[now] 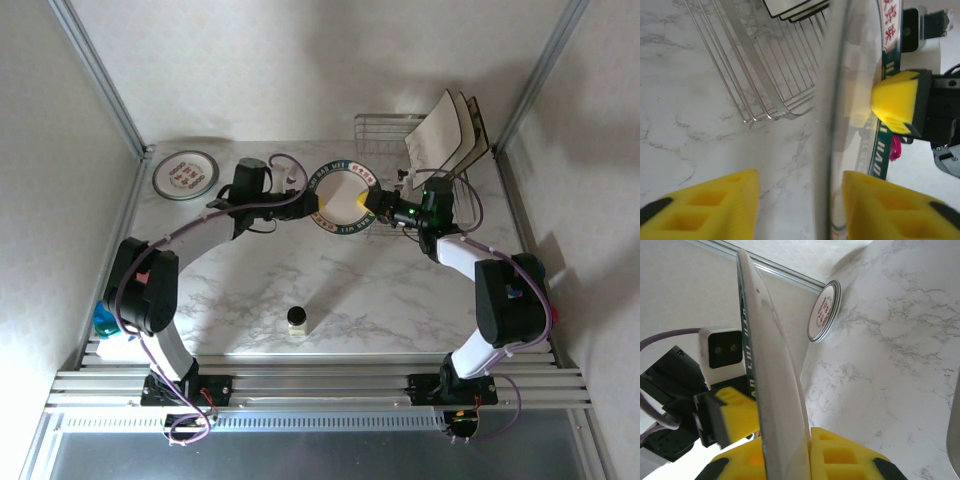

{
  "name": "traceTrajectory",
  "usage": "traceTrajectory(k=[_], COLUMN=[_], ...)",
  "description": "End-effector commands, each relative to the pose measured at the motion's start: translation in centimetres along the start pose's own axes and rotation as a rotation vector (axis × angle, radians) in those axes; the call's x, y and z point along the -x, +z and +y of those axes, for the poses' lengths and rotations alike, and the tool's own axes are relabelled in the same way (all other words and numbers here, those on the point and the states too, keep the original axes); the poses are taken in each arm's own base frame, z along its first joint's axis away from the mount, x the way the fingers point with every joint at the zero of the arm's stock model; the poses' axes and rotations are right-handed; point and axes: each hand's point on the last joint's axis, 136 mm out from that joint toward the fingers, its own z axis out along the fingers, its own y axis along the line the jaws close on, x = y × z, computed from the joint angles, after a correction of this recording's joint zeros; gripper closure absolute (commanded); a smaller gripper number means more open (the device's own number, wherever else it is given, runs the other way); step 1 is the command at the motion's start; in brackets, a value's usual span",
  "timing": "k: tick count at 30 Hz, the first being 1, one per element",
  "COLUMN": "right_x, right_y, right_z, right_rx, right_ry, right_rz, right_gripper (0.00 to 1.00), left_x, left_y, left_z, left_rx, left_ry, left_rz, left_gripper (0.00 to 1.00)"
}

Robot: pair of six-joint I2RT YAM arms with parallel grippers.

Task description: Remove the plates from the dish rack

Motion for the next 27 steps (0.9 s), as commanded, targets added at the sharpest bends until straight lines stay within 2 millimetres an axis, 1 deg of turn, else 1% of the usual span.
traceTrajectory(k=[1, 5, 7, 8, 10, 11, 12, 13, 14, 16, 17, 18, 22, 25, 27], right_x=[0.3, 0.1, 0.1, 0.2, 0.2, 0.3, 0.3, 0.4, 0.5, 0.6, 0.7, 0.8, 1.5, 2.5, 3.2], right_y=[0.2, 0.4, 0.5, 0.5, 0.7, 0.7, 0.7, 0.8, 0.8, 0.8, 0.7, 0.6, -0.4, -1.8, -3.2], right_z=[1.6, 1.0, 0.9, 0.9, 0.9, 0.8, 0.7, 0.5, 0.3, 0.1, 0.1, 0.2, 1.1, 1.9, 2.1], right_rx=[0.047, 0.037, 0.041, 0.042, 0.042, 0.037, 0.034, 0.022, 0.01, -0.013, -0.029, -0.043, -0.12, -0.195, -0.256], right_ry=[-0.069, -0.06, -0.056, -0.057, -0.057, -0.055, -0.057, -0.054, -0.058, -0.068, -0.075, -0.087, -0.149, -0.204, -0.226], right_rz=[0.009, 0.017, 0.016, 0.015, 0.016, 0.015, 0.016, 0.016, 0.015, 0.018, 0.019, 0.019, 0.026, 0.022, 0.015], right_gripper=[1.0, 1.0, 1.0, 1.0, 1.0, 0.87, 0.65, 0.47, 0.33, 0.17, 0.05, 0.01, 0.01, 0.01, 0.01], left_x=[1.3, 1.7, 1.9, 2.0, 2.0, 2.0, 1.9, 2.0, 2.0, 2.0, 2.2, 2.3, 3.2, 4.0, 4.6], left_y=[0.5, 0.6, 0.6, 0.6, 0.6, 0.6, 0.6, 0.6, 0.6, 0.5, 0.3, 0.3, -0.4, -1.0, -1.7], left_z=[-1.0, -1.0, -1.1, -1.1, -1.0, -1.1, -1.0, -0.9, -0.9, -0.6, -0.5, -0.5, -0.5, -0.4, -0.3], left_rx=[-0.029, -0.021, -0.021, -0.021, -0.02, -0.021, -0.019, -0.019, -0.018, -0.016, -0.012, -0.012, -0.012, -0.008, -0.007], left_ry=[0.035, 0.036, 0.037, 0.037, 0.037, 0.037, 0.036, 0.036, 0.033, 0.026, 0.024, 0.02, 0.024, 0.024, 0.024], left_rz=[-0.014, -0.021, -0.025, -0.026, -0.028, -0.029, -0.029, -0.031, -0.031, -0.035, -0.041, -0.044, -0.071, -0.097, -0.122], left_gripper=[0.77, 0.87, 0.98, 1.0, 1.0, 1.0, 1.0, 1.0, 1.0, 1.0, 1.0, 1.0, 1.0, 1.0, 1.0])
